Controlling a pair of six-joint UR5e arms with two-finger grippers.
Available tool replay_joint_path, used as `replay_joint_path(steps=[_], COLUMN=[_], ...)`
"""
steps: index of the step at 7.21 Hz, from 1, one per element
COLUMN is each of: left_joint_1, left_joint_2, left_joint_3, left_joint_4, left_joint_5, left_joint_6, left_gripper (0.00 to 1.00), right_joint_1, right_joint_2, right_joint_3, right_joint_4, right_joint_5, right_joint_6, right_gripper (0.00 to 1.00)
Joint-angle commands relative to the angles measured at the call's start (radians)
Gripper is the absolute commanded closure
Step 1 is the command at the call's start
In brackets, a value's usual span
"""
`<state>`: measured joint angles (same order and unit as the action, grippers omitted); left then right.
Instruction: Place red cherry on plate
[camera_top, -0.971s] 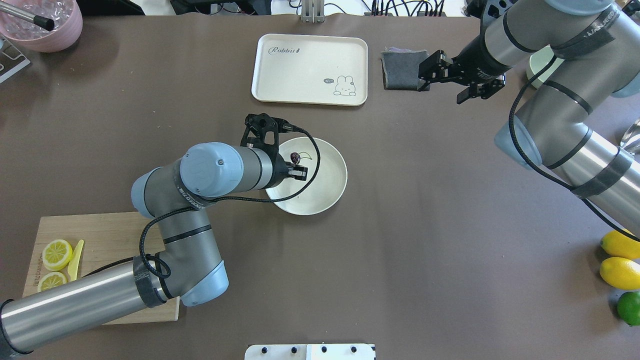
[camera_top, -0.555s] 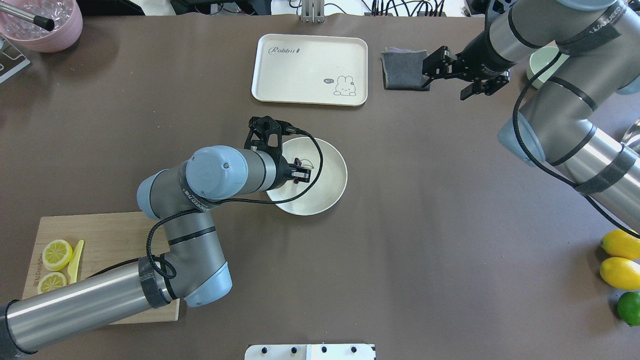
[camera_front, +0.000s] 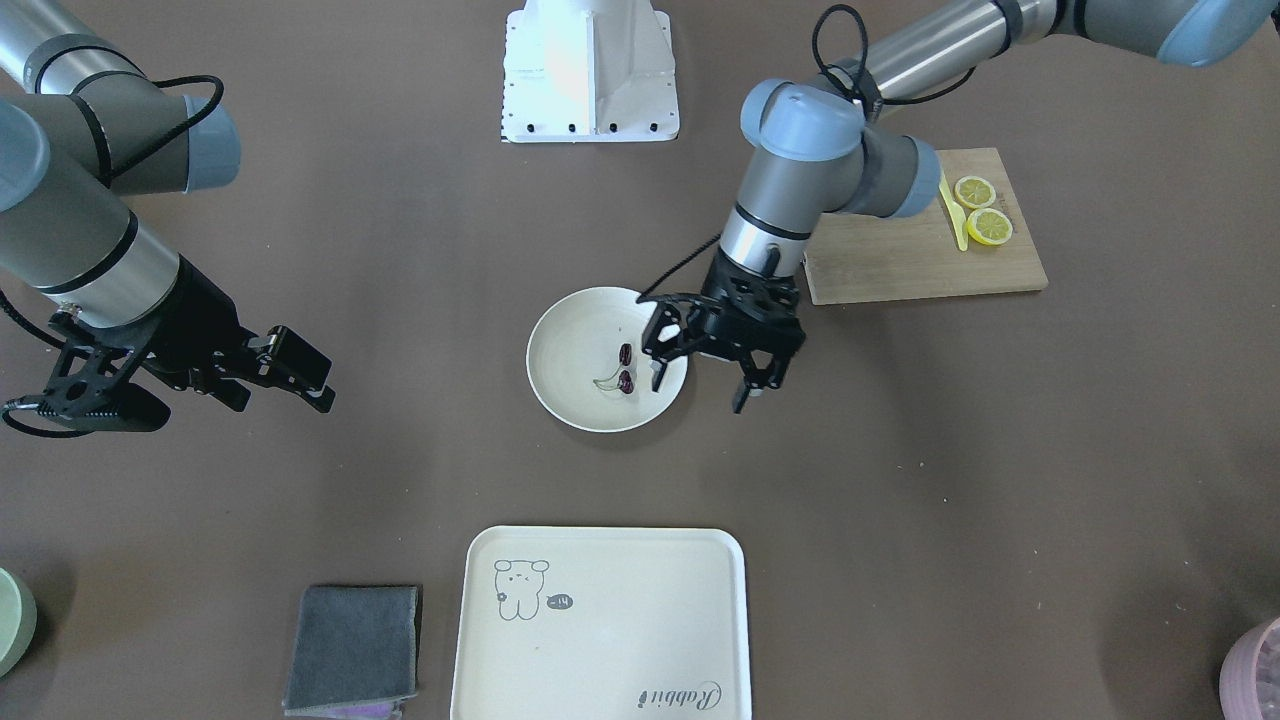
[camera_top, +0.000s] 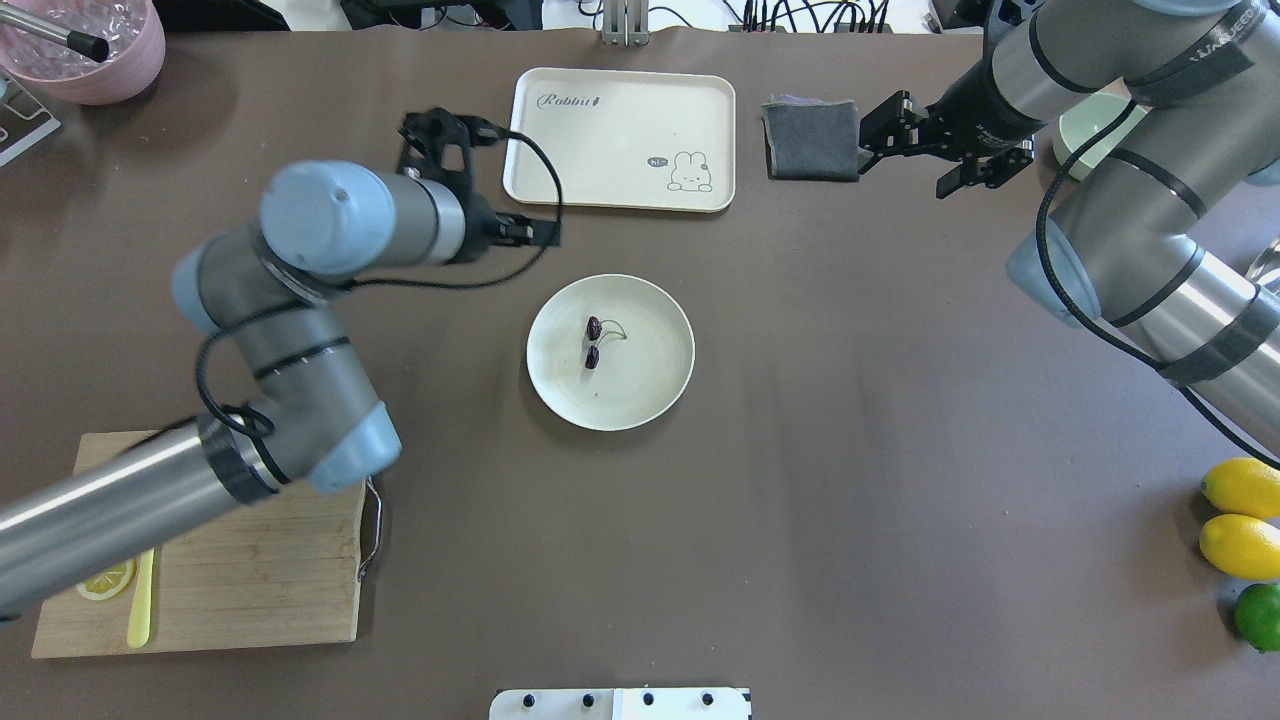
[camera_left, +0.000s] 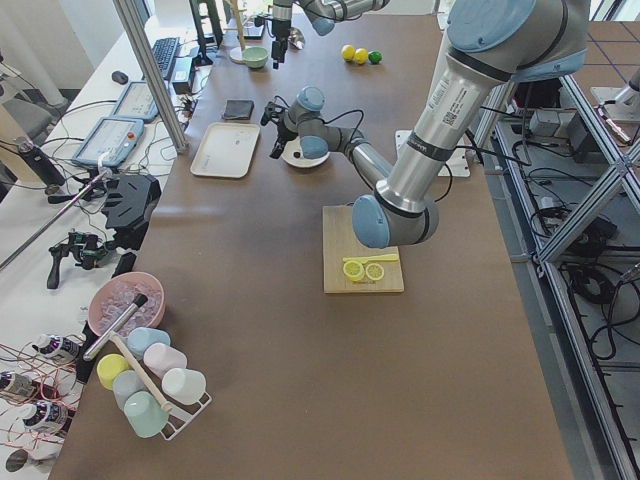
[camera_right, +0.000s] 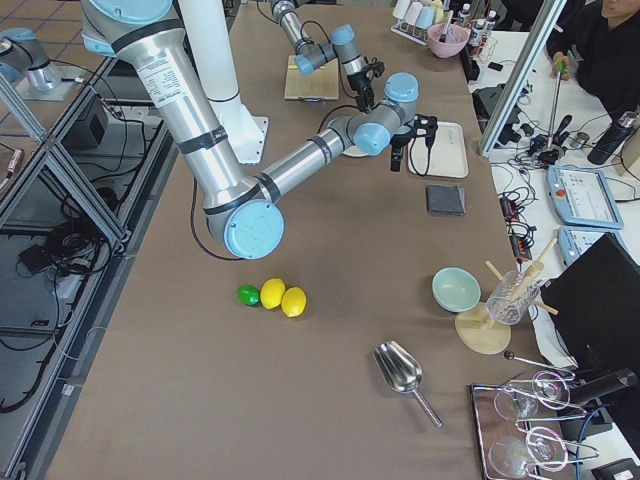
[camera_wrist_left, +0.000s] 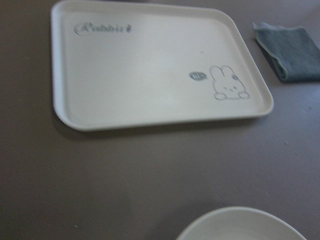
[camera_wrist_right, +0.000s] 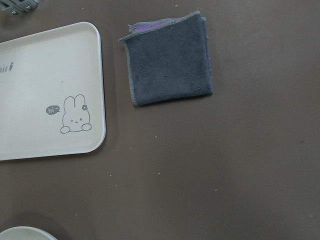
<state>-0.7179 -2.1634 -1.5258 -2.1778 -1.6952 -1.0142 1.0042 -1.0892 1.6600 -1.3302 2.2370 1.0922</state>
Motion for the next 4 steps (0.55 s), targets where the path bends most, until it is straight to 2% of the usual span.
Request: replay_joint_path(steps=[1, 2, 4], left_joint_1=[-0.324, -0.447, -0.523], left_joint_2=[0.126, 0.158, 0.226], left_joint_3=[0.007, 0.039, 0.050], left_joint_4=[0.001, 0.003, -0.023], left_joint_5=[-0.173, -0.222, -0.245], left_joint_6=[0.291, 0.482, 0.528], left_gripper=[0.02, 0.02, 0.02], right_joint_1=[0.063, 0.117, 0.178], right_joint_2=[-0.021, -0.068, -0.162], right_joint_3=[0.001, 0.000, -0.023], right_joint_4=[-0.145, -0.162, -0.159], right_joint_5=[-0.002, -0.002, -0.004], right_joint_6=[-0.172, -0.293, -0.513], right_gripper=[0.00, 0.00, 0.00])
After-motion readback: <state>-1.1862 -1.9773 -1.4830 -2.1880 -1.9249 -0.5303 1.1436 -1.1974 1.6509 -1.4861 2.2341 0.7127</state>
